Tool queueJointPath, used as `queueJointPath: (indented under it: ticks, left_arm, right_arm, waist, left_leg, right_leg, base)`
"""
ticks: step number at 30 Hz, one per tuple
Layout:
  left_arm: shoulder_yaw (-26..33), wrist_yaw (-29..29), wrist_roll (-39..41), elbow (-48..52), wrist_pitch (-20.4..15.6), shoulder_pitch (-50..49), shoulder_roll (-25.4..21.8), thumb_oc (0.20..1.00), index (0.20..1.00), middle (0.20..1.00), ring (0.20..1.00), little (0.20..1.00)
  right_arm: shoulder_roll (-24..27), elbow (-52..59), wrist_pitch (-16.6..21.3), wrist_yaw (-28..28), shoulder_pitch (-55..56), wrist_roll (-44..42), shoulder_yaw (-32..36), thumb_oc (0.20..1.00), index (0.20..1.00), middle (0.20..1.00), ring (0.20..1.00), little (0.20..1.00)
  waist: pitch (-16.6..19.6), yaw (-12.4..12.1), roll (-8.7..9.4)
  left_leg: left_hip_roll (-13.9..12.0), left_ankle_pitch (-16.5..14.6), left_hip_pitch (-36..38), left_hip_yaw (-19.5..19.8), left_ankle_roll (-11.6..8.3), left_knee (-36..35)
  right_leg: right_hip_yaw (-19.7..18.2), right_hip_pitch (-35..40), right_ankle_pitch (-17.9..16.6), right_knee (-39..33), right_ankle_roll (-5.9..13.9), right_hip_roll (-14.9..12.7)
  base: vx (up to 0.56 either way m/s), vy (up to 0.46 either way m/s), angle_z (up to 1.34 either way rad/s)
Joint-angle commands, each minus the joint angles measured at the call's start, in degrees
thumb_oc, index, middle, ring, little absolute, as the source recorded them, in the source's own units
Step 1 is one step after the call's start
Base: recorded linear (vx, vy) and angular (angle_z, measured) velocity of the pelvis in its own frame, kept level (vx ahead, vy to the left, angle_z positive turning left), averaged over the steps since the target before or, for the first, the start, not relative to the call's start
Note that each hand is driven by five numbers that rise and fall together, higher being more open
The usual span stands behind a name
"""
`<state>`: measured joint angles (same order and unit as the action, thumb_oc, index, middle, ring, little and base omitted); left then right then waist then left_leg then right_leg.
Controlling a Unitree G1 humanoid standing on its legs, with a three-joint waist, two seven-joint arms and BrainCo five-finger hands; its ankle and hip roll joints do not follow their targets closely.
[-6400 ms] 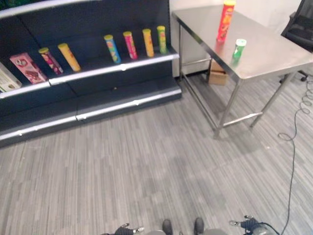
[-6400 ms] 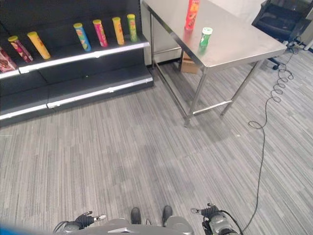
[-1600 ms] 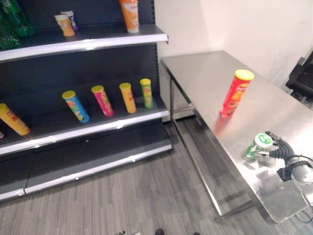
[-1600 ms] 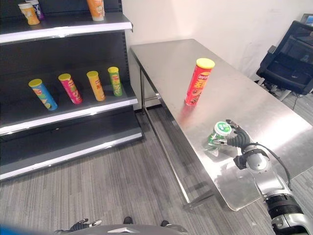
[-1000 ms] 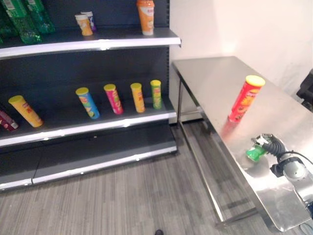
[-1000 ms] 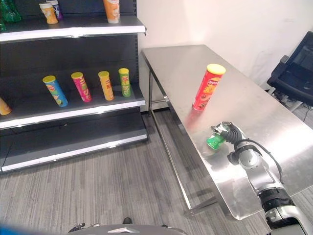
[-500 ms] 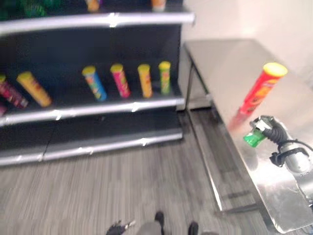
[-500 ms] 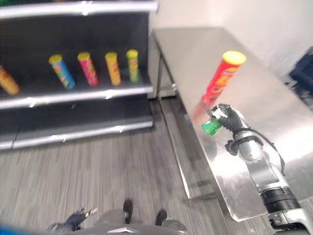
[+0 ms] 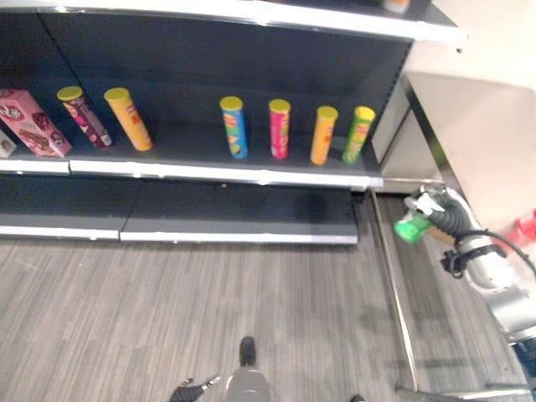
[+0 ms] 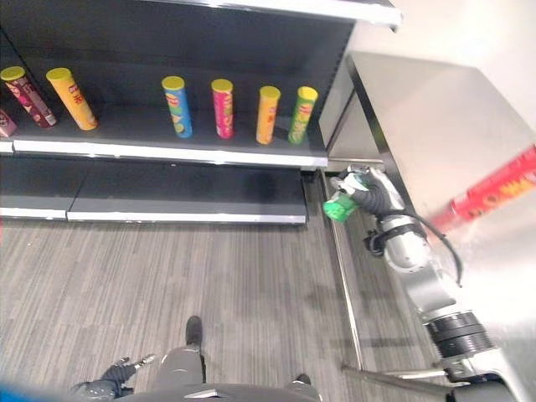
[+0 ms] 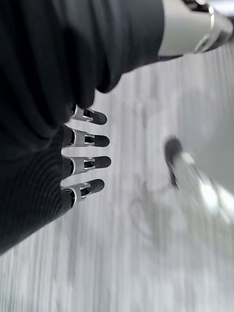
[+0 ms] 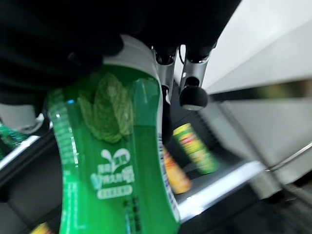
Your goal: Put the goods on the table back onto the shelves and tidy them up.
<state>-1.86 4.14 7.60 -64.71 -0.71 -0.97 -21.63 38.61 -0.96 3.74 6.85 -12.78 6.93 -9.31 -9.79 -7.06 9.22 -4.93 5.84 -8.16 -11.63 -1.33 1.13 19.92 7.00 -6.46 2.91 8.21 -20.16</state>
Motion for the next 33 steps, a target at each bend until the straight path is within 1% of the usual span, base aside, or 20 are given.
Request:
queueJointPath:
  ticks: [1,2,3,4,5,7,8,9,10,13,16,17,20,22,23,25,28,29,31,33]
  left_arm:
    - [-2.0,0.8,-2.2,0.9,0.3,-1.1,-0.1,1.000,1.000,1.000,1.000,1.000]
    - [-2.5,0.9,-2.7,0.8,0.5,-0.8,-0.7,1.000,1.000,1.000,1.000,1.000]
    - [-2.5,0.9,-2.7,0.8,0.5,-0.7,-0.7,1.000,1.000,1.000,1.000,1.000]
    - [-2.8,0.6,-2.7,1.0,0.7,-0.5,-0.8,1.000,1.000,1.000,1.000,1.000]
    - [-2.9,0.6,-2.6,1.2,0.6,-0.6,-0.6,1.000,1.000,1.000,1.000,1.000]
    - [-3.4,0.4,-2.9,1.0,0.5,-0.6,-0.4,1.000,1.000,1.000,1.000,1.000]
    - [-4.0,0.0,-3.0,1.3,0.4,-0.5,-0.3,1.000,1.000,1.000,1.000,1.000]
    - [-4.2,-0.2,-3.1,1.5,0.4,-0.4,-0.2,1.000,1.000,1.000,1.000,1.000]
    - [-4.1,-0.2,-3.1,1.5,0.4,-0.3,-0.1,1.000,1.000,1.000,1.000,1.000]
    - [-5.0,-0.6,-3.6,0.9,0.2,0.6,0.5,1.000,1.000,1.000,1.000,1.000]
    - [-5.3,-0.8,-3.9,0.9,0.1,1.3,1.2,1.000,1.000,1.000,1.000,1.000]
    - [-5.3,-0.8,-3.9,0.9,0.1,1.3,1.2,1.000,1.000,1.000,1.000,1.000]
    - [-5.7,-0.7,-3.8,1.7,0.1,1.1,1.4,1.000,1.000,1.000,1.000,1.000]
    - [-6.1,-1.0,-4.4,1.5,0.1,0.7,1.4,1.000,1.000,1.000,1.000,1.000]
    - [-6.0,-0.9,-4.5,1.2,0.2,0.3,1.3,1.000,1.000,1.000,1.000,1.000]
    - [-6.0,-0.8,-4.4,1.1,0.4,-0.6,1.4,1.000,1.000,1.000,1.000,1.000]
    - [-6.4,-0.8,-4.1,1.3,0.6,-0.8,1.4,1.000,1.000,1.000,1.000,1.000]
    - [-6.5,-0.5,-3.9,1.3,0.8,-1.1,1.5,1.000,1.000,1.000,1.000,1.000]
    - [-6.3,-0.2,-2.8,1.1,1.0,-1.0,1.9,1.000,1.000,1.000,1.000,1.000]
    - [-6.4,-0.2,-2.7,1.1,1.0,-1.1,2.0,1.000,1.000,1.000,1.000,1.000]
  right_arm:
    - [5.3,-0.6,1.3,1.4,-7.7,1.5,0.5,0.200,0.200,0.200,0.200,0.200]
    - [5.6,0.1,1.6,1.8,-8.4,1.5,0.4,0.200,0.200,0.200,0.200,0.200]
    - [5.6,0.1,1.6,1.8,-8.4,1.5,0.4,0.200,0.200,0.200,0.200,0.200]
    - [6.1,0.9,1.7,1.7,-8.7,1.3,0.6,0.200,0.200,0.200,0.200,0.200]
    - [6.4,1.4,1.7,1.7,-9.2,0.9,0.7,0.200,0.200,0.200,0.200,0.200]
    - [6.8,2.3,2.2,1.7,-11.4,-0.1,0.2,0.200,0.200,0.200,0.200,0.200]
    - [7.8,2.9,2.7,1.5,-13.4,-0.8,-0.7,0.200,0.200,0.200,0.200,0.200]
    - [8.5,3.0,2.8,1.5,-14.3,-1.0,-1.1,0.200,0.200,0.200,0.200,0.200]
    - [8.6,3.0,2.8,1.5,-14.4,-1.0,-1.1,0.200,0.200,0.200,0.200,0.200]
    - [10.3,3.7,3.1,1.9,-17.8,-2.0,-2.1,0.200,0.200,0.200,0.200,0.200]
    - [11.7,4.6,3.5,2.7,-21.0,-2.7,-2.8,0.200,0.200,0.200,0.200,0.200]
    - [11.8,4.6,3.5,2.7,-21.1,-2.7,-2.8,0.200,0.200,0.200,0.200,0.200]
    - [13.8,5.4,3.4,3.4,-22.0,-3.0,-1.6,0.200,0.200,0.200,0.200,0.200]
    - [15.3,5.8,3.6,4.2,-21.5,-3.3,0.9,0.200,0.200,0.200,0.200,0.200]
    - [15.7,5.9,3.8,4.5,-21.4,-3.6,1.9,0.200,0.200,0.200,0.200,0.200]
    - [16.3,5.7,4.0,5.0,-20.9,-4.3,3.2,0.200,0.200,0.200,0.200,0.200]
    - [17.3,5.3,3.5,5.7,-21.6,-4.6,4.2,0.200,0.200,0.200,0.200,0.200]
    - [18.3,5.0,3.5,6.5,-22.1,-4.9,4.8,0.200,0.200,0.200,0.200,0.200]
    - [19.1,5.3,3.4,6.9,-24.0,-5.7,5.1,0.200,0.200,0.200,0.200,0.200]
    - [19.4,4.9,3.2,7.1,-25.4,-6.1,4.5,0.200,0.200,0.200,0.200,0.200]
  waist:
    - [1.1,-0.4,-2.63]
    - [0.6,0.1,-2.63]
    - [0.7,0.1,-2.67]
    - [0.3,0.7,-3.08]
    - [0.2,1.0,-3.72]
    - [-0.1,1.4,-4.51]
    - [-0.6,1.7,-4.87]
    - [-1.0,2.2,-4.92]
    - [-1.0,2.2,-4.96]
    - [-2.1,3.7,-4.64]
    - [-3.5,5.2,-4.54]
    - [-3.5,5.2,-4.63]
    - [-3.6,6.0,-4.08]
    - [-2.6,6.4,-3.13]
    - [-2.1,6.4,-2.98]
    - [-0.8,6.9,-3.24]
    - [0.1,7.0,-3.17]
    - [1.3,7.2,-3.10]
    - [2.3,7.1,-2.95]
    - [2.6,7.2,-3.07]
  left_leg:
    - [-2.0,-4.7,-1.7,2.0,-1.67,1.8]
    - [-0.3,-5.8,-0.5,3.0,-0.56,1.4]
    - [-0.3,-5.7,-0.6,3.0,-0.52,1.4]
    - [0.6,-6.1,0.7,4.0,0.00,0.5]
    - [1.0,-6.1,1.6,4.6,0.27,-0.1]
    - [1.5,-7.0,3.5,5.1,0.43,-0.6]
    - [2.1,-8.0,5.5,6.2,0.54,-1.0]
    - [2.6,-8.3,6.3,7.0,0.67,-1.1]
    - [2.6,-8.2,6.2,7.1,0.69,-1.2]
    - [4.3,-9.5,8.9,9.5,1.03,-1.5]
    - [5.0,-11.4,11.2,12.5,0.66,-0.9]
    - [4.9,-11.5,11.3,12.6,0.64,-0.8]
    - [6.1,-13.2,12.3,15.4,0.38,0.1]
    - [7.2,-14.5,13.2,17.4,0.45,-0.1]
    - [7.1,-14.9,13.7,18.2,0.18,0.1]
    - [5.6,-15.6,14.5,19.7,-0.65,0.2]
    - [4.3,-15.6,14.4,20.7,-1.58,0.2]
    - [2.5,-15.7,14.6,20.3,-2.48,-0.3]
    - [0.6,-15.0,14.4,18.8,-3.82,-0.9]
    - [0.2,-14.9,14.5,18.4,-4.08,-1.2]
  right_leg:
    - [0.8,0.3,7.5,9.4,2.35,0.9]
    - [-1.9,-2.0,6.7,13.8,1.43,2.6]
    - [-1.9,-2.2,6.6,13.8,1.40,2.6]
    - [-4.5,-4.3,7.7,15.3,0.73,4.6]
    - [-5.6,-5.6,8.6,15.1,0.57,5.7]
    - [-4.1,-6.7,10.2,11.9,-0.06,6.2]
    - [-3.5,-7.9,10.6,7.6,-0.18,7.3]
    - [-4.7,-9.0,10.0,4.9,0.00,8.4]
    - [-4.7,-9.0,9.8,4.7,-0.01,8.5]
    - [-9.9,-13.1,5.7,-1.9,1.61,10.6]
    - [-12.3,-17.1,1.8,-7.0,3.22,11.6]
    - [-12.2,-17.0,1.8,-7.1,3.21,11.6]
    - [-14.2,-17.9,0.2,-7.4,3.71,11.5]
    - [-15.3,-16.6,-0.4,-7.7,3.27,11.5]
    - [-15.0,-16.0,-0.8,-7.6,3.18,11.4]
    - [-13.8,-14.8,-0.5,-7.4,2.83,11.9]
    - [-12.1,-13.6,0.3,-7.3,2.34,12.2]
    - [-10.3,-12.2,1.9,-7.3,1.80,12.8]
    - [-7.8,-10.8,3.4,-7.5,1.31,13.0]
    - [-7.3,-10.3,3.8,-7.5,1.11,13.2]
  base:
    - [0.20,0.317,0.35]
    - [0.14,0.222,0.44]
    - [0.18,0.226,0.41]
    - [0.11,0.153,0.42]
    - [0.17,0.197,0.38]
    - [0.20,0.122,0.31]
    - [0.25,0.064,0.24]
    - [0.19,0.035,0.22]
    - [0.15,0.018,0.21]
    - [0.19,0.032,0.42]
    - [0.23,-0.011,0.57]
    - [0.22,-0.036,0.61]
    - [0.21,-0.076,0.74]
    - [0.27,-0.127,0.96]
    - [0.28,-0.156,0.91]
    - [0.30,-0.207,0.66]
    - [0.19,-0.179,0.67]
    - [0.20,-0.191,0.79]
    - [0.20,-0.205,0.69]
    - [0.11,-0.090,0.41]
